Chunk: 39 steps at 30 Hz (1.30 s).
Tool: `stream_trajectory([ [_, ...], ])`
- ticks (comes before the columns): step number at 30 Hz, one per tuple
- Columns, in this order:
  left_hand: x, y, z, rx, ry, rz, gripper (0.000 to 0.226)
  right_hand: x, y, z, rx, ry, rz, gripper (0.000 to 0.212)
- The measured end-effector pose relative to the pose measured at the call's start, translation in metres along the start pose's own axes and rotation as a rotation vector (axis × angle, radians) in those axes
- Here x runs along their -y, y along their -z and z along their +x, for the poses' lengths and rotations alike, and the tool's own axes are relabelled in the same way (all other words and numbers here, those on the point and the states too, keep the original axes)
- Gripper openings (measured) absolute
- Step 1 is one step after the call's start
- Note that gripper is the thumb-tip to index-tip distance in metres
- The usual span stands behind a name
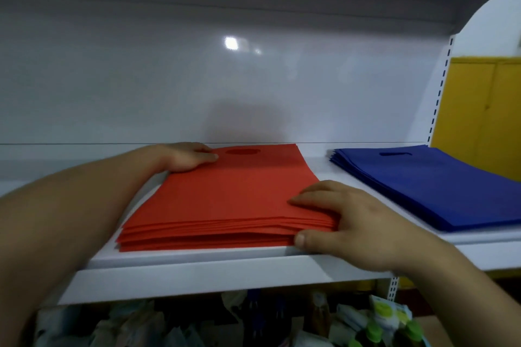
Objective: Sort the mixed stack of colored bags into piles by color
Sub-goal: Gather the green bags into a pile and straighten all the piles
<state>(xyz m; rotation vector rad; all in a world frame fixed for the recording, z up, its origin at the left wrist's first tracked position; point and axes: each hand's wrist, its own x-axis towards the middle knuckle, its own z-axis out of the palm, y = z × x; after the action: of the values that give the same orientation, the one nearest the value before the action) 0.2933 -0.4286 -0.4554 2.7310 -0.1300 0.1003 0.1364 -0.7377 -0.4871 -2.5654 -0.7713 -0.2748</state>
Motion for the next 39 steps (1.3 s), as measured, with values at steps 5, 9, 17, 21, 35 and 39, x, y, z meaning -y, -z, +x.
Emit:
stream_trajectory([
  [5, 0.000, 0.007, 0.011, -0.085, 0.000, -0.042, 0.052, -0.008, -0.002, -0.004, -0.105, 0.063, 0.108, 0.082],
  [9, 0.007, -0.004, 0.019, -0.173, -0.022, -0.139, 0.046, -0.010, -0.006, -0.004, -0.102, 0.099, 0.075, 0.085],
  [17, 0.010, -0.003, 0.022, -0.247, 0.030, -0.395, 0.034, -0.008, -0.009, -0.004, -0.121, 0.097, 0.065, 0.072],
  [21, 0.011, -0.002, 0.022, -0.202, 0.098, -0.436, 0.031, -0.007, -0.010, -0.006, -0.110, 0.101, 0.009, 0.062],
  [35, 0.010, -0.003, 0.022, -0.243, 0.023, -0.390, 0.031, 0.000, -0.007, -0.008, -0.056, 0.075, -0.022, 0.055],
  [39, 0.010, -0.004, 0.022, -0.220, 0.004, -0.418, 0.033, -0.001, -0.009, -0.007, -0.027, 0.085, -0.163, 0.087],
])
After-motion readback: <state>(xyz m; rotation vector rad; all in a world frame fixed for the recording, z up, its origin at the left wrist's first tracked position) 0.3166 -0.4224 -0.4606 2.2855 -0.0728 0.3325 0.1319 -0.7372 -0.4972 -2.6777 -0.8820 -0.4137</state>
